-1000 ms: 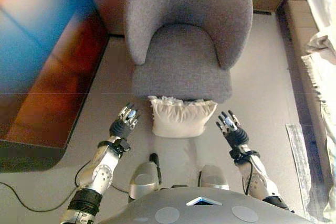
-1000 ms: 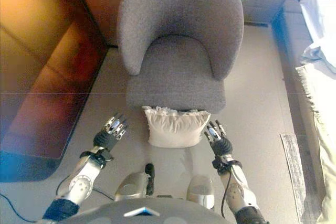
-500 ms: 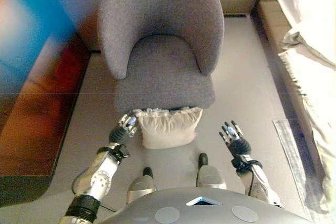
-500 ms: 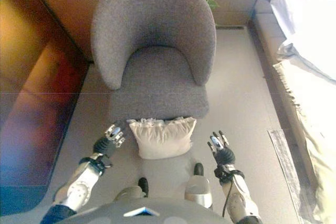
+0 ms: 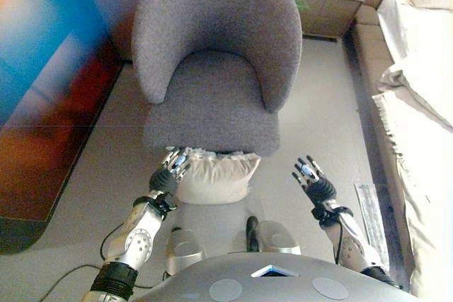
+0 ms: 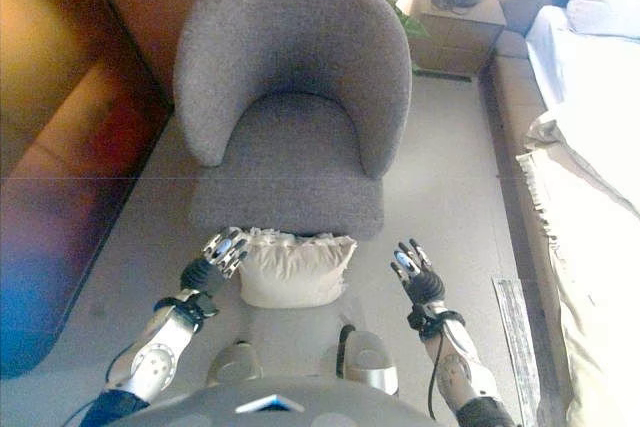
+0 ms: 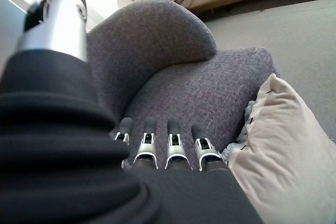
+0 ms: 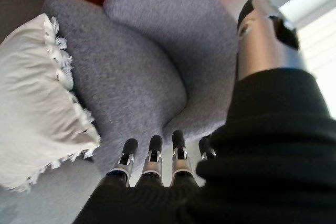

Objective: Pick up the cushion and take it to the sofa

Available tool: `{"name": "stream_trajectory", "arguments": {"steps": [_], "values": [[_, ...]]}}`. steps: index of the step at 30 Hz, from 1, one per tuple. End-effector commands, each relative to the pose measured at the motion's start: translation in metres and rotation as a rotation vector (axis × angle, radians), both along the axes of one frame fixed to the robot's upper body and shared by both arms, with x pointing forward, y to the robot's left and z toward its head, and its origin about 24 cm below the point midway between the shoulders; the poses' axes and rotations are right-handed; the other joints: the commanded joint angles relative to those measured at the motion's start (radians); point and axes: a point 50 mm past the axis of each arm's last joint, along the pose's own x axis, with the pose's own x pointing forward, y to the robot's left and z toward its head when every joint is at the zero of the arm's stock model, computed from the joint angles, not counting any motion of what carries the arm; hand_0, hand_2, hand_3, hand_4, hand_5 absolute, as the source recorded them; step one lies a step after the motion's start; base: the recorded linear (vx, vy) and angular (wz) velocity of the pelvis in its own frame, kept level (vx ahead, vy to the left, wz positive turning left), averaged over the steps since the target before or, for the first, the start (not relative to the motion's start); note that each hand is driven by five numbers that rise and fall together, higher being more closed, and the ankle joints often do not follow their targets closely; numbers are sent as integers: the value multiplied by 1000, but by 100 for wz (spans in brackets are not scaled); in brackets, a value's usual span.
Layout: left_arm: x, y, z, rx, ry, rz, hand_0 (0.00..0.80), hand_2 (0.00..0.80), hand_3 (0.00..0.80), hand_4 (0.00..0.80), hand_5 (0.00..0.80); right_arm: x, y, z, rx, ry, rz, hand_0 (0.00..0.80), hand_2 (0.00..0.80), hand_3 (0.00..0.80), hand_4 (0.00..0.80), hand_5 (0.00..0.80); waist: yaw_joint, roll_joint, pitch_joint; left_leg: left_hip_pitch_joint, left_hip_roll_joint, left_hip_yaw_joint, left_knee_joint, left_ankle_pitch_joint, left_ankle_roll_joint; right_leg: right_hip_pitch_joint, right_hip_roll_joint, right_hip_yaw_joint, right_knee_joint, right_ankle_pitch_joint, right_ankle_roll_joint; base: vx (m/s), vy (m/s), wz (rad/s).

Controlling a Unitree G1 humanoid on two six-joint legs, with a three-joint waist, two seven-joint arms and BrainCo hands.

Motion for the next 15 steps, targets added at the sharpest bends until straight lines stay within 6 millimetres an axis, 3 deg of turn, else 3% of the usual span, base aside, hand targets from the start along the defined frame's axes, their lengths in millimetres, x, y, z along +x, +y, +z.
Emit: {"name": "stream_trajectory", "arguments": {"steps": [1,4,7,9,15], "values": [[11,-5,21,-62,-123,-2,0,0,0,0,0,2,-7,20,-15,-119,1,0,0,0,0,0,-3,43,-11,38,79,-16,-147,146,-64,87,39,-2,-91,34,49,154,143,24],[13,-8,21,-58,-133,-10,0,0,0,0,0,3,-9,21,-11,-131,-8,0,0,0,0,0,17,66,-6,24,67,-47,-317,170,-88,131,36,-11,-114,16,65,186,149,12],[14,-9,22,-62,-148,-26,0,0,0,0,0,5,-11,21,-4,-144,-10,0,0,0,0,0,37,78,-7,0,38,-45,-377,169,-89,184,29,-13,-131,-5,74,212,150,-7],[14,-8,23,-67,-148,-39,0,0,0,0,0,5,-11,21,-7,-149,-10,0,0,0,0,0,43,82,-15,-21,14,-30,-373,140,-78,208,14,-18,-134,-19,83,215,193,6],[17,-3,24,-44,-164,-57,0,0,0,0,0,9,-4,22,26,-154,-10,0,0,0,0,0,49,69,-28,-45,-48,-38,-277,31,-27,213,-54,0,-92,-26,126,191,210,2]]}}
